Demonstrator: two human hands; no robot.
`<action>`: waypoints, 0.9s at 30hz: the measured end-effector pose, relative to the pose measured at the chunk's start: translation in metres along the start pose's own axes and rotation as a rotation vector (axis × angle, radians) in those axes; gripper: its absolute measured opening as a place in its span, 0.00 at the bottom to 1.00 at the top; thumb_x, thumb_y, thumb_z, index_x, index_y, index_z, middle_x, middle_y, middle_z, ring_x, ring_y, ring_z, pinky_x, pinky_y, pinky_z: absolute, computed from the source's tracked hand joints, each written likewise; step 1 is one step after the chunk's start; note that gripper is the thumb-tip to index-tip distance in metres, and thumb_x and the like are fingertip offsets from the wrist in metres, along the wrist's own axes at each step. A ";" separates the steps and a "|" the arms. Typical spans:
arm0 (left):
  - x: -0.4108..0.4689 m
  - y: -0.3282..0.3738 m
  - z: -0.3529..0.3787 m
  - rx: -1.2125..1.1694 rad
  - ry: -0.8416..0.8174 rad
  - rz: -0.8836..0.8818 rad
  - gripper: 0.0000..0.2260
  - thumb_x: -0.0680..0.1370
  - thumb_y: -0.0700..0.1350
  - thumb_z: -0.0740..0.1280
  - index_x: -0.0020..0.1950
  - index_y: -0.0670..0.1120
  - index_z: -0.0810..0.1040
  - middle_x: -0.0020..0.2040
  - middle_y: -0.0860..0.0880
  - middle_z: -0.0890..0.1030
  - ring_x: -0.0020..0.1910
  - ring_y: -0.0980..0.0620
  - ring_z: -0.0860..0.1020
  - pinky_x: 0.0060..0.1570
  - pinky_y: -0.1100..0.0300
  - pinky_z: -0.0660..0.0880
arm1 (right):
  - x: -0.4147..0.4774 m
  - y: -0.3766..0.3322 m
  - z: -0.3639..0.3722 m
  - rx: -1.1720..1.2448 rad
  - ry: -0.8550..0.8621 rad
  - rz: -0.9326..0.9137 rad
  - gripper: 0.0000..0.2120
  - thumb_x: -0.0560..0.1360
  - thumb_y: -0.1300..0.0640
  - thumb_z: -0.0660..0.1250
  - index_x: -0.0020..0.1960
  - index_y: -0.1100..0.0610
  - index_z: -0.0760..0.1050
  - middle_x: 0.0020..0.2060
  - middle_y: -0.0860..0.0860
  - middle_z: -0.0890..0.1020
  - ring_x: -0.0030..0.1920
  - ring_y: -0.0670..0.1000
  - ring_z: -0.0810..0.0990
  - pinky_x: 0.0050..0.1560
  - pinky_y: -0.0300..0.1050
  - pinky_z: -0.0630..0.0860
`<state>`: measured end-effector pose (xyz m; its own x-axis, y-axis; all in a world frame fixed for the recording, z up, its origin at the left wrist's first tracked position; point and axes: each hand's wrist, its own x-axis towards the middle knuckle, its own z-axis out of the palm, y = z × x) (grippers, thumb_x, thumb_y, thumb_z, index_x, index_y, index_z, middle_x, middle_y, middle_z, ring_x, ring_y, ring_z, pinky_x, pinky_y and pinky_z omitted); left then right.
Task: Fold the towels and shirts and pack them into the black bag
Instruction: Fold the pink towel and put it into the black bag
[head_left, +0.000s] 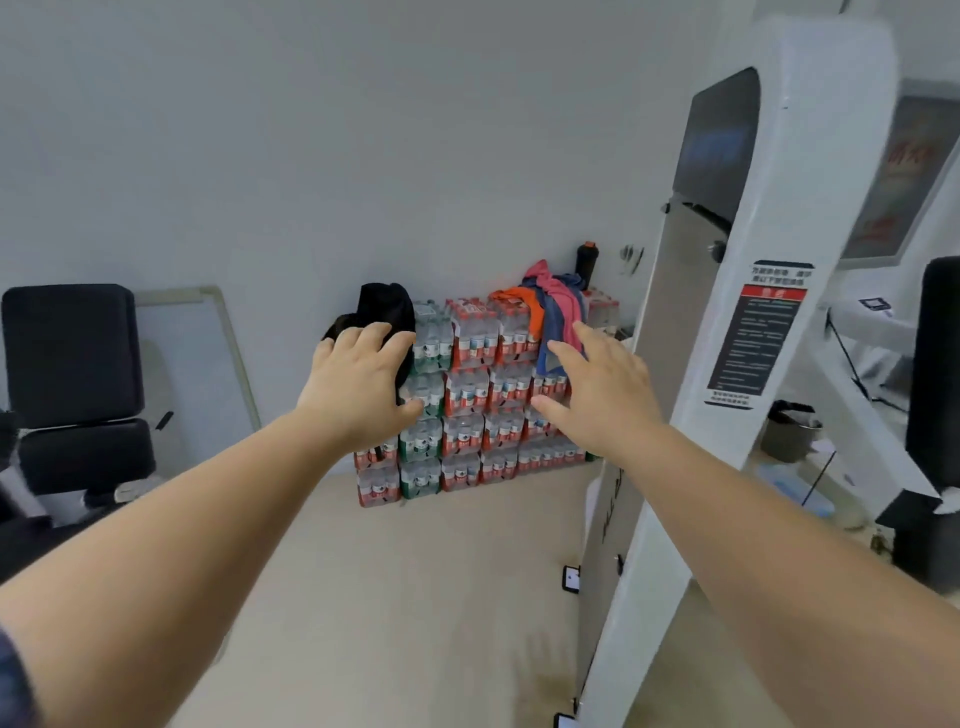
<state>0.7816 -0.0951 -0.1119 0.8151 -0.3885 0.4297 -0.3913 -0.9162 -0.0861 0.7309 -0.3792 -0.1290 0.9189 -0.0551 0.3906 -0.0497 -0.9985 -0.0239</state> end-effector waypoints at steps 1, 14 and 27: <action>0.019 -0.004 0.016 -0.002 -0.013 0.004 0.35 0.73 0.64 0.64 0.77 0.54 0.60 0.76 0.48 0.64 0.73 0.43 0.64 0.71 0.43 0.62 | 0.019 0.004 0.015 0.004 -0.018 0.010 0.37 0.75 0.31 0.59 0.79 0.45 0.56 0.81 0.52 0.52 0.79 0.59 0.54 0.75 0.65 0.57; 0.306 -0.092 0.234 -0.197 -0.162 0.036 0.35 0.73 0.66 0.64 0.77 0.54 0.61 0.75 0.49 0.66 0.71 0.43 0.66 0.68 0.44 0.67 | 0.279 0.033 0.191 -0.008 -0.177 0.166 0.35 0.74 0.29 0.59 0.77 0.42 0.59 0.80 0.52 0.55 0.79 0.58 0.52 0.76 0.64 0.51; 0.591 -0.077 0.401 -0.215 -0.233 0.230 0.36 0.72 0.67 0.62 0.77 0.55 0.59 0.74 0.48 0.67 0.72 0.42 0.66 0.69 0.41 0.66 | 0.505 0.143 0.332 0.071 -0.223 0.336 0.33 0.74 0.31 0.61 0.75 0.43 0.64 0.76 0.50 0.64 0.76 0.56 0.62 0.73 0.63 0.61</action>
<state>1.4646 -0.2934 -0.2115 0.7615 -0.6155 0.2032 -0.6352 -0.7710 0.0451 1.3176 -0.5492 -0.2403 0.9187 -0.3687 0.1413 -0.3419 -0.9219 -0.1824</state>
